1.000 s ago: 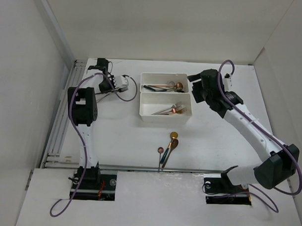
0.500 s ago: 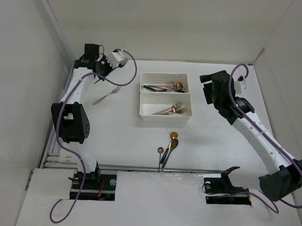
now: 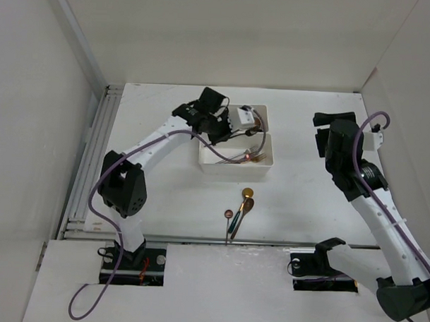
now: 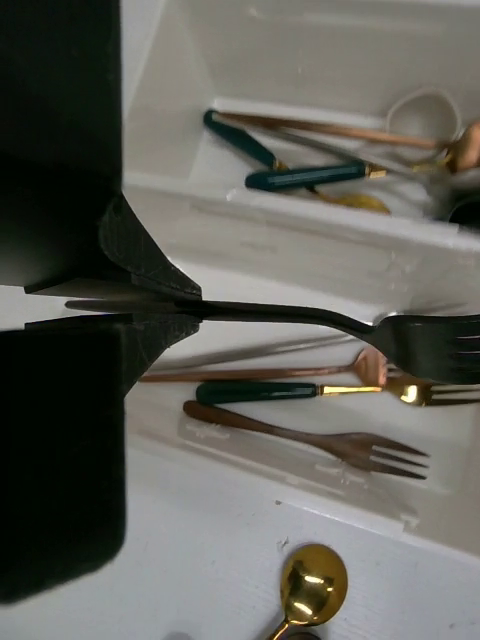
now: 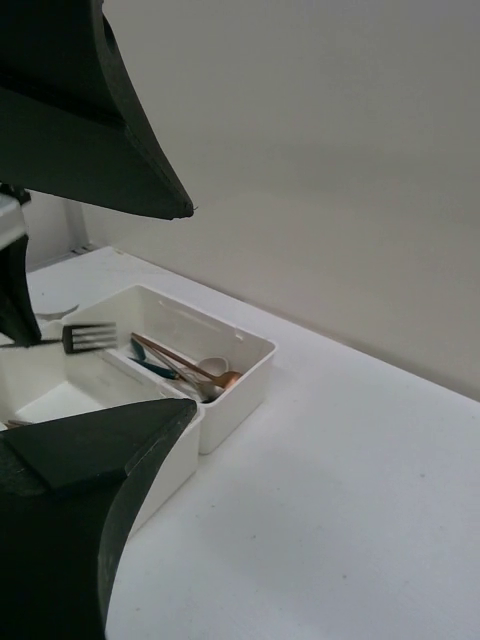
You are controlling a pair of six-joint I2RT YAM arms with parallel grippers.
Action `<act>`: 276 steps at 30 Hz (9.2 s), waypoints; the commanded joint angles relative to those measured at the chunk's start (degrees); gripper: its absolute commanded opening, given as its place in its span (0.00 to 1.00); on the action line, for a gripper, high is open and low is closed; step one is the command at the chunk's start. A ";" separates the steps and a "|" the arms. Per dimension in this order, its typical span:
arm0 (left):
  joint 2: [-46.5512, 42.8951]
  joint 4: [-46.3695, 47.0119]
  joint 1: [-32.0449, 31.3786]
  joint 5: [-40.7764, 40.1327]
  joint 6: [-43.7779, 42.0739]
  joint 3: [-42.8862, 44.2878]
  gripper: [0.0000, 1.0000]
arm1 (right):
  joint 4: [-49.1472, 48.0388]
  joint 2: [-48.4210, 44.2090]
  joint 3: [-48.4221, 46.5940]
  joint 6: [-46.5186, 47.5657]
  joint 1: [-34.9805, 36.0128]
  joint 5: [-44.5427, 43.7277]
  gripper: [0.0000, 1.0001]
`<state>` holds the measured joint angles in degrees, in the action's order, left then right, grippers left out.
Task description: Sort the eating utensils into containers
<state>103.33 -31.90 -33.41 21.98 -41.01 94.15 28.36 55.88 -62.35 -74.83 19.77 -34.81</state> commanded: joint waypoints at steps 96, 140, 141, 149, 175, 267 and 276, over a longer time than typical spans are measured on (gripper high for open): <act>3.81 12.21 -9.39 -24.08 4.18 -1.00 0.68 | -0.15 -3.85 -1.90 22.18 -0.61 4.40 0.81; -4.63 5.97 -26.27 -15.56 46.38 -34.21 0.59 | 19.97 -23.35 5.66 15.50 1.06 -4.48 0.80; -4.02 5.97 -26.27 -16.43 46.38 -34.21 0.59 | 20.50 -23.97 5.66 15.50 1.06 -5.18 0.80; 0.81 6.59 -26.27 -24.26 46.38 -31.31 0.56 | 20.51 -24.50 5.13 15.50 1.06 -7.56 0.80; -1.99 3.88 -25.74 -25.07 39.61 -31.32 0.61 | 14.79 -21.78 4.60 19.54 1.06 -8.61 0.80; 4.32 7.00 -8.79 -36.38 6.52 16.58 0.00 | -13.42 -6.33 6.45 38.17 -0.69 -5.54 0.82; 20.24 26.71 -4.48 -36.40 -3.46 23.62 0.00 | -12.89 -2.00 2.58 42.39 -3.07 -4.83 0.83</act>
<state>123.52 -11.46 -38.20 -14.76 -40.16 114.37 18.72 54.37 -56.97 -35.29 17.43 -40.01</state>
